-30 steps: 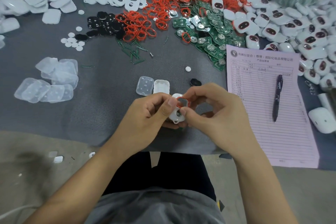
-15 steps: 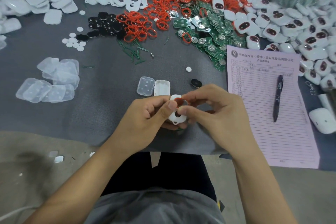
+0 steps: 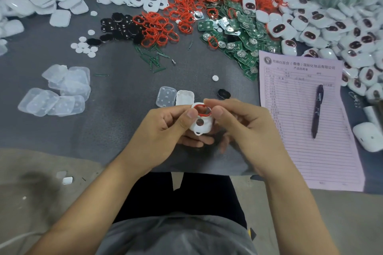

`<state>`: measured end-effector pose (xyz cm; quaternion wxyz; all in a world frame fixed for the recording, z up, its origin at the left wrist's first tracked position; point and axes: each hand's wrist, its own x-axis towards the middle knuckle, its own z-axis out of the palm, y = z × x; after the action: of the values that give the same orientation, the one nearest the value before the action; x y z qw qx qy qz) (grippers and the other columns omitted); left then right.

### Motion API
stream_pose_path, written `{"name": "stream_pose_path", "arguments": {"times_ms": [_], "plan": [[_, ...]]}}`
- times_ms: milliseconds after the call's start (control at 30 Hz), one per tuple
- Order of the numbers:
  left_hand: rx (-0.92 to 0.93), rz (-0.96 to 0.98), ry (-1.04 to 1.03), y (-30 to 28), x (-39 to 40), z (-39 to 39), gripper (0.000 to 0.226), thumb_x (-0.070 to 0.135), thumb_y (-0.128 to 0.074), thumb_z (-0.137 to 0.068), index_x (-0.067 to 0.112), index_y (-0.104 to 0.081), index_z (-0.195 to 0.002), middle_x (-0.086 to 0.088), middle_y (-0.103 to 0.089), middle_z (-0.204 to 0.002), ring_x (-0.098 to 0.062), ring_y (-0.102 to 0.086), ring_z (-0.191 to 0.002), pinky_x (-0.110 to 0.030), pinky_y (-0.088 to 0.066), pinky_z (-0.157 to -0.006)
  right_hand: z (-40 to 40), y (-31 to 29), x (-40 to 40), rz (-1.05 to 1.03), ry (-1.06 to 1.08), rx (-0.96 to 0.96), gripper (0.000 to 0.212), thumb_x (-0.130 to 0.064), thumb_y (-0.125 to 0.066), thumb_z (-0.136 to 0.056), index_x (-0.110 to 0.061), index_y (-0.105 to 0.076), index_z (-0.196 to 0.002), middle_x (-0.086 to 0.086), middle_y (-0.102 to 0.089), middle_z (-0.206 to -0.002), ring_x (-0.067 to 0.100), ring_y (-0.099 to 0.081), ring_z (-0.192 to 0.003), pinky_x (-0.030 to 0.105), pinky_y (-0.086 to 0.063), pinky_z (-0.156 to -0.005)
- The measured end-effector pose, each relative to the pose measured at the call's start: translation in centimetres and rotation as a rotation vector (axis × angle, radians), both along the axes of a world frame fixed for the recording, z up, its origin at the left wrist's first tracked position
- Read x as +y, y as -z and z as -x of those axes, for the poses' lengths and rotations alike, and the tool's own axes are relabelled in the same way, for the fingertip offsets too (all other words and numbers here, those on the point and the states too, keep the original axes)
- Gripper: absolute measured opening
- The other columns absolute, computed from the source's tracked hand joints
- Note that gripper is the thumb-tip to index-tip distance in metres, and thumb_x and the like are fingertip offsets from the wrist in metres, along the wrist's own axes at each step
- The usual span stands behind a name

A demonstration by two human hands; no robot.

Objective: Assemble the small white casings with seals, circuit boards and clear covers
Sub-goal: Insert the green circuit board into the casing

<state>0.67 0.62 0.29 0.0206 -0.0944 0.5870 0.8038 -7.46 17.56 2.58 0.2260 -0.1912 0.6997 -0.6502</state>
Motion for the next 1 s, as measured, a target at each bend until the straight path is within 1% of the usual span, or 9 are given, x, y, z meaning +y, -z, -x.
{"name": "stream_pose_path", "arguments": {"times_ms": [33, 100, 233, 333, 500, 667, 800, 900, 1000], "plan": [[0.000, -0.004, 0.003, 0.0, 0.0, 0.0, 0.031, 0.026, -0.050, -0.103, 0.009, -0.072, -0.115, -0.011, -0.079, -0.094, -0.029, -0.079, -0.083, -0.027, -0.064, -0.070, -0.1, 0.0, 0.1, 0.029, -0.011, -0.090, 0.021, -0.022, -0.071, -0.093, -0.029, -0.082, -0.110, 0.004, -0.073, -0.084, 0.011, -0.062, -0.067, 0.022, -0.049, -0.045], [0.014, 0.016, 0.018, 0.1, 0.0, 0.0, 0.030, 0.025, -0.049, -0.104, 0.009, -0.072, -0.114, -0.011, -0.079, -0.094, -0.028, -0.079, -0.083, -0.028, -0.064, -0.071, -0.1, 0.1, 0.1, 0.060, -0.010, -0.225, 0.021, -0.025, -0.076, -0.087, -0.030, -0.083, -0.106, 0.000, -0.071, -0.075, 0.009, -0.058, -0.064, 0.022, -0.046, -0.042], [0.030, 0.099, 0.010, 0.3, 0.2, -0.1, 0.031, 0.025, -0.047, -0.104, 0.007, -0.070, -0.112, -0.008, -0.079, -0.090, -0.026, -0.079, -0.080, -0.027, -0.063, -0.070, -0.1, 0.4, -0.3, 0.076, 0.007, -0.353, 0.022, -0.023, -0.078, -0.079, -0.027, -0.084, -0.100, -0.004, -0.071, -0.073, 0.005, -0.059, -0.061, 0.018, -0.045, -0.041], [0.032, 0.105, 0.028, 0.3, 0.1, -0.2, 0.029, 0.023, -0.049, -0.103, 0.008, -0.070, -0.117, -0.007, -0.079, -0.092, -0.024, -0.079, -0.081, -0.025, -0.062, -0.070, 0.1, 0.4, -0.3, 0.080, -0.012, -0.409, 0.020, -0.021, -0.078, -0.076, -0.026, -0.084, -0.096, -0.003, -0.071, -0.073, 0.005, -0.059, -0.060, 0.017, -0.048, -0.043], [0.037, 0.116, 0.042, 0.3, 0.1, -0.1, 0.024, 0.021, -0.053, -0.101, 0.013, -0.070, -0.116, -0.004, -0.080, -0.091, -0.021, -0.079, -0.079, -0.024, -0.063, -0.069, 0.4, 0.6, -0.3, 0.066, -0.030, -0.391, 0.020, -0.022, -0.080, -0.075, -0.026, -0.083, -0.094, 0.002, -0.072, -0.076, 0.008, -0.062, -0.061, 0.019, -0.053, -0.049], [0.036, 0.160, 0.004, 0.4, 0.4, -0.2, 0.026, 0.022, -0.048, -0.105, 0.009, -0.069, -0.112, -0.007, -0.078, -0.084, -0.024, -0.078, -0.070, -0.025, -0.062, -0.062, 0.1, 0.6, -0.6, 0.082, 0.000, -0.316, 0.018, -0.021, -0.079, -0.080, -0.026, -0.083, -0.097, 0.005, -0.075, -0.078, 0.011, -0.066, -0.061, 0.021, -0.056, -0.057], [0.011, 0.185, -0.035, 0.5, 0.5, -0.1, 0.028, 0.024, -0.046, -0.106, 0.005, -0.067, -0.104, -0.008, -0.077, -0.079, -0.026, -0.078, -0.067, -0.028, -0.062, -0.061, 0.1, 0.4, -0.9, 0.047, 0.019, -0.224, 0.017, -0.009, -0.074, -0.091, -0.021, -0.082, -0.101, 0.004, -0.075, -0.073, 0.012, -0.068, -0.059, 0.022, -0.058, -0.057], [0.004, 0.168, -0.050, 0.4, 0.6, 0.1, 0.027, 0.024, -0.046, -0.105, 0.008, -0.067, -0.102, -0.006, -0.076, -0.075, -0.025, -0.077, -0.067, -0.029, -0.062, -0.060, 0.1, 0.1, -1.1, 0.031, 0.020, -0.203, 0.019, -0.007, -0.072, -0.092, -0.018, -0.079, -0.106, 0.003, -0.074, -0.071, 0.012, -0.067, -0.059, 0.023, -0.058, -0.057], [-0.001, 0.174, -0.074, 0.4, 0.8, 0.1, 0.027, 0.026, -0.046, -0.105, 0.009, -0.067, -0.102, -0.006, -0.075, -0.072, -0.024, -0.077, -0.065, -0.027, -0.061, -0.058, 0.0, 0.0, -1.2, 0.035, 0.033, -0.174, 0.020, -0.004, -0.071, -0.094, -0.020, -0.079, -0.104, 0.004, -0.073, -0.069, 0.011, -0.068, -0.058, 0.023, -0.058, -0.056]]}}
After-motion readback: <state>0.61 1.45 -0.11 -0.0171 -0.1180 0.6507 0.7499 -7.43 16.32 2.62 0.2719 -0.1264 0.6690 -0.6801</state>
